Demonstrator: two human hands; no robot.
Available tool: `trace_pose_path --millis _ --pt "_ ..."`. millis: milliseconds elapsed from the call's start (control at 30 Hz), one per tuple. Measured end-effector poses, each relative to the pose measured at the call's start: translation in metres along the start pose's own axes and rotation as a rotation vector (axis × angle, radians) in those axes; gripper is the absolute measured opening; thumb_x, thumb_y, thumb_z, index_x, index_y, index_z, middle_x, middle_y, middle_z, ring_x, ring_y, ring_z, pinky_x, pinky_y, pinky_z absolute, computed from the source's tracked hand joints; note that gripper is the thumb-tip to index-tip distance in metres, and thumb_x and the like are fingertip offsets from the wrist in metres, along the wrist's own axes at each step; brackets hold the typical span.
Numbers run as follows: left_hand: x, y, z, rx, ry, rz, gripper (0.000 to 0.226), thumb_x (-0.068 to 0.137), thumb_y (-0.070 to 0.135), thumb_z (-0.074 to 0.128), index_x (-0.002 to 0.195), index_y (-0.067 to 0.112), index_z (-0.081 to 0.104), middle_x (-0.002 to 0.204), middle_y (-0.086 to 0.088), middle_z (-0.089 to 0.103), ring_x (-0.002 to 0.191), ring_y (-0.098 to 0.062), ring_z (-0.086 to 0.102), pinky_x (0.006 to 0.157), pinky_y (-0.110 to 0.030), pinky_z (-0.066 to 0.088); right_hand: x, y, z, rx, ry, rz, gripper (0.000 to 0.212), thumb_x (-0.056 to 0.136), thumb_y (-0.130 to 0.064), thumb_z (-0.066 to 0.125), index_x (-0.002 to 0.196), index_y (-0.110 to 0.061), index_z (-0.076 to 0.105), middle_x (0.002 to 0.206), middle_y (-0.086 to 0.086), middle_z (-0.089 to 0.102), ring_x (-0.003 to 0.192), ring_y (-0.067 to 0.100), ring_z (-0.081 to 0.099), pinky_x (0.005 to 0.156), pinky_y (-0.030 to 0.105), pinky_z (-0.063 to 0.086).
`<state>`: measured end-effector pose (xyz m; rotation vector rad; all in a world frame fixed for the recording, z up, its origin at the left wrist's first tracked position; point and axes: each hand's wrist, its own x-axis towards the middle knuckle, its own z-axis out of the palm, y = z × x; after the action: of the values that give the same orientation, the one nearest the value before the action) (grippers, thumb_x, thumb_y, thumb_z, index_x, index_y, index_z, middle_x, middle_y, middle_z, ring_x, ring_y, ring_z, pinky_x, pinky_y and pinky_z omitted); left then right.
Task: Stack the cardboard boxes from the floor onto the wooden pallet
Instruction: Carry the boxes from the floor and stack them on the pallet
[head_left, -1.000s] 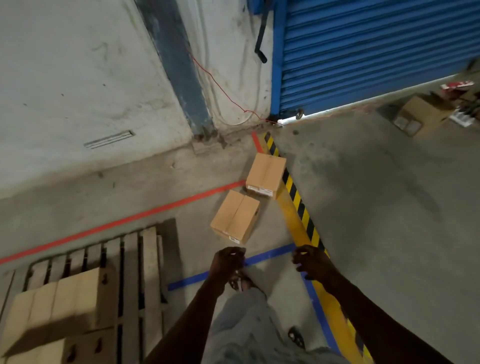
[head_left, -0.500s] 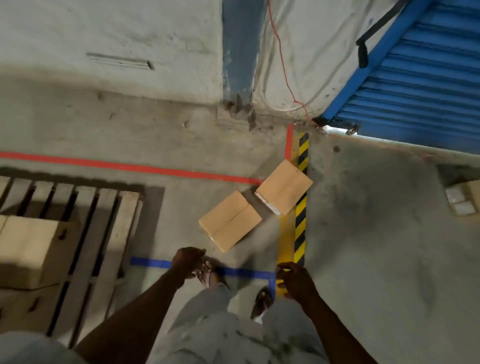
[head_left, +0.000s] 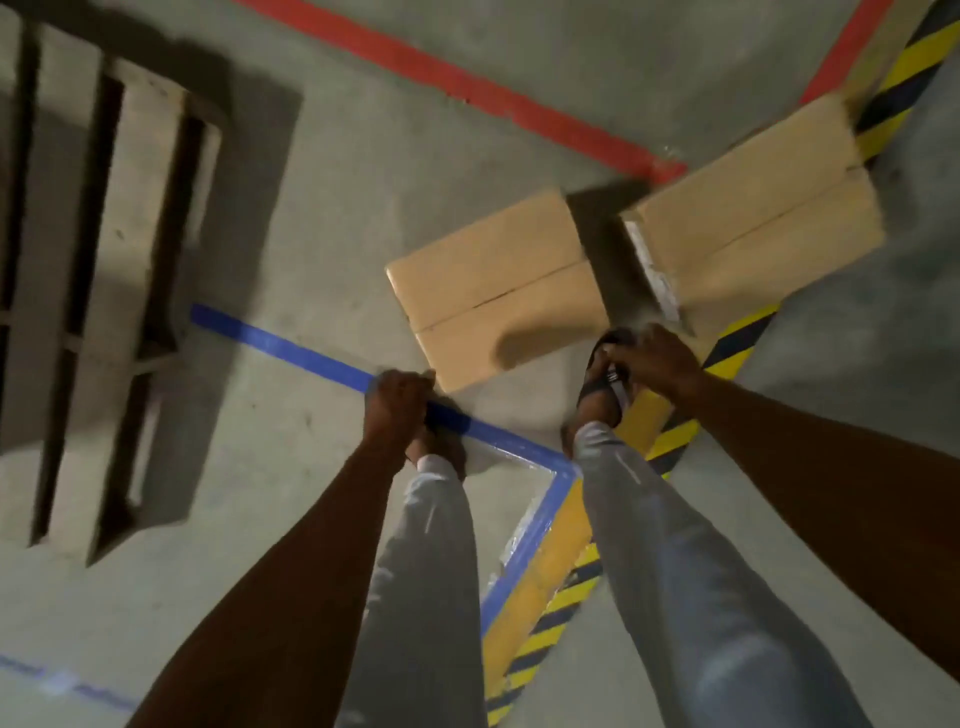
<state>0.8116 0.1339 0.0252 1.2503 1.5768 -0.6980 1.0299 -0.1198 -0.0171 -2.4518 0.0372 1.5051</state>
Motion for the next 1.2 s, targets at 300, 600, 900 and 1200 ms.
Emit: trace_pose_path --millis 300,600,900,1200 --pt "0.066 -0.013 0.071 -0.161 0.088 -0.089 0.102 0.09 0.091 0.033 0.158 0.016 0.046 0.164 -0.018 0.039 0.154 -0.037 0.031 0.126 -0.052 0.03 0.088 0.005 0.039 0.267 0.0 0.02 0.075 0.065 -0.07 0.074 0.121 -0.02 0.067 0.127 0.007 0.067 0.115 0.029 0.064 0.098 0.047 0.055" --pt "0.032 0.013 0.007 -0.571 0.053 0.013 0.088 0.069 0.098 0.058 0.102 0.02 0.078 0.098 -0.001 0.077 0.104 -0.024 0.069 0.106 -0.047 0.05 -0.023 -0.095 -0.047 0.578 0.242 -0.164 0.035 0.103 -0.044 0.057 0.093 -0.017 0.077 0.076 -0.025 0.074 0.071 -0.014 0.066 0.071 0.021 0.051" --pt "0.138 -0.055 -0.005 -0.63 0.132 -0.188 0.082 0.068 0.085 0.074 0.099 0.01 0.065 0.104 -0.013 0.071 0.106 -0.038 0.068 0.097 -0.053 0.056 -0.073 -0.129 0.07 0.354 0.071 -0.369 0.041 0.088 -0.051 0.076 0.117 -0.022 0.074 0.119 -0.01 0.071 0.11 0.007 0.068 0.093 0.025 0.056" --pt "0.156 -0.095 -0.015 -0.711 0.162 -0.272 0.024 0.087 0.036 0.076 0.076 0.017 0.068 0.073 -0.007 0.06 0.07 -0.024 0.055 0.058 -0.033 0.04 0.001 -0.114 0.069 0.179 -0.019 -0.085 0.09 0.083 -0.077 0.064 0.156 -0.033 0.036 0.156 0.004 0.046 0.134 0.02 0.05 0.106 0.043 0.046"
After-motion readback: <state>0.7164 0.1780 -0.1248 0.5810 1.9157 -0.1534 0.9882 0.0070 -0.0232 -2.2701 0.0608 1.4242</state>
